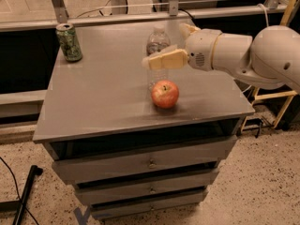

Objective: Move water bottle near apple

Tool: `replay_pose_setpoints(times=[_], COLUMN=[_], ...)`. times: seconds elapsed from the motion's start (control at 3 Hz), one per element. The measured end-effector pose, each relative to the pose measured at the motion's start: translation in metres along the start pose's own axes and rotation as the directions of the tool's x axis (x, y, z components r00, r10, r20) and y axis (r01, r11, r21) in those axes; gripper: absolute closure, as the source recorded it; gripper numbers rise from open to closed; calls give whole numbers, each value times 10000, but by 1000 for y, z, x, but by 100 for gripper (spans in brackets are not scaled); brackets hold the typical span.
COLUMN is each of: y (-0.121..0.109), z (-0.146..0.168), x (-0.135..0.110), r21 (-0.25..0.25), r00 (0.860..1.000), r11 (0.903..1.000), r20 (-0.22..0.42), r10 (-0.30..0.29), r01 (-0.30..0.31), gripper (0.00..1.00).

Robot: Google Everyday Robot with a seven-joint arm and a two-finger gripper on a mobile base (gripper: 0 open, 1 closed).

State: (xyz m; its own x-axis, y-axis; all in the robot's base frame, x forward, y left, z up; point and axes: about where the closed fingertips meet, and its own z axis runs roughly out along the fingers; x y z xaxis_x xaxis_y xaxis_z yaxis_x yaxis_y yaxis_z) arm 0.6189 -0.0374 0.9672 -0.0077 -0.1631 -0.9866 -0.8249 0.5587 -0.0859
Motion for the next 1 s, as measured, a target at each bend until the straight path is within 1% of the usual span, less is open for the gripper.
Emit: replay_pose_setpoints(times=[0.33,0.67,1.0], y=[-13,-45,-44], z=[-24,-77,-77], x=[-4,-19,-19], r21=[430,1602,1599], r00=[9998,9993,9993], r11=[9989,9866,9866], r20=[57,252,252], r10=[202,279,277], r01=[-204,-315,-314], gripper=[0,0,0])
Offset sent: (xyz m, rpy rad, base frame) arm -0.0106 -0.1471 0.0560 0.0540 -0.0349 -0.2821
